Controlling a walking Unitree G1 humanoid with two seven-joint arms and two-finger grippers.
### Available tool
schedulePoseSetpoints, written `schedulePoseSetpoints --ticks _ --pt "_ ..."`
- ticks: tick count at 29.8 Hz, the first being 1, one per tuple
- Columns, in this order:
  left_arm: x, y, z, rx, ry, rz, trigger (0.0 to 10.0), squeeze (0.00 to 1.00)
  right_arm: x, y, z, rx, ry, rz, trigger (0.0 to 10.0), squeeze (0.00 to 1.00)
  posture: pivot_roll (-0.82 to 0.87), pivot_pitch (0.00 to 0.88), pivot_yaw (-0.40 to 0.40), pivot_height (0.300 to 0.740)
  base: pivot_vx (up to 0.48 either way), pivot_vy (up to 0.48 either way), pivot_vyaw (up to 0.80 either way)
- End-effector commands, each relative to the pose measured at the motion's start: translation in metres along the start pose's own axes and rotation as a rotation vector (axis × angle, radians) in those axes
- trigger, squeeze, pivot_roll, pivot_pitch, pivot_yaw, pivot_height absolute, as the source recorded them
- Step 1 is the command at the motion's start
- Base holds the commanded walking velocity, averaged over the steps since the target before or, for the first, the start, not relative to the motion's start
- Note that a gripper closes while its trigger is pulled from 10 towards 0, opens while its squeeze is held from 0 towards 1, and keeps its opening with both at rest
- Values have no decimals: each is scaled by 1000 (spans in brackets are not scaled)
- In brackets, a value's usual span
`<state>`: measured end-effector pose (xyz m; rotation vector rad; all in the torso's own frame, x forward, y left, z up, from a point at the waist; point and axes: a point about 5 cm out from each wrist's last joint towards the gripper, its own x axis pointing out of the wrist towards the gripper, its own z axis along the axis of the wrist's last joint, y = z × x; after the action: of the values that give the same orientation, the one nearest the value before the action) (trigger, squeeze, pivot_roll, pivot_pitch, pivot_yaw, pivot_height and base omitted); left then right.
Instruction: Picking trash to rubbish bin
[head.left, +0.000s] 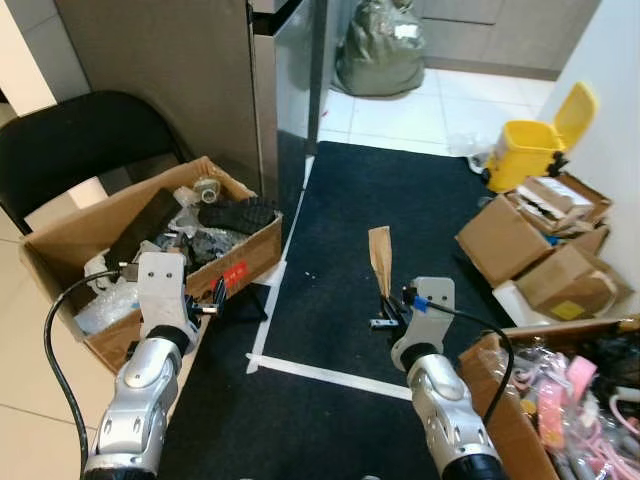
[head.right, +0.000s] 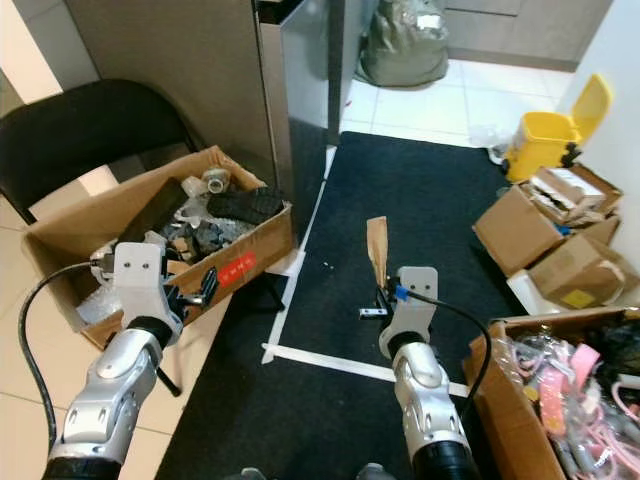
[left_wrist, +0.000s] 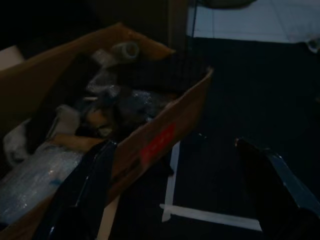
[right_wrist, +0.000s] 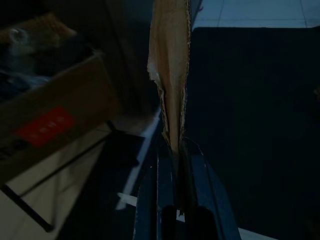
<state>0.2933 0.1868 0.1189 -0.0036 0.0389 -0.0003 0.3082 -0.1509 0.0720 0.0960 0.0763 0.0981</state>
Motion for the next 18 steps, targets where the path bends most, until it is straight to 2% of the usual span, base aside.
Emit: schedulePoseSetpoints --ticks 1,4,6,18 --pt "-1 0 -4 13 18 -9 10000 0 -1 1 -2 -13 2 -2 10000 0 74 147 5 740 345 0 0" --pt "-1 0 -3 14 17 -6 10000 0 0 1 -2 -14 1 0 10000 0 74 147 5 740 344 0 0" --pt "-1 1 -3 11 16 1 10000 0 0 2 -1 -18 -2 6 10000 0 77 144 10 740 337 0 575" --pt "0 1 -3 11 16 -8 10000 0 2 6 -1 -24 -6 21 10000 0 79 144 8 740 339 0 743"
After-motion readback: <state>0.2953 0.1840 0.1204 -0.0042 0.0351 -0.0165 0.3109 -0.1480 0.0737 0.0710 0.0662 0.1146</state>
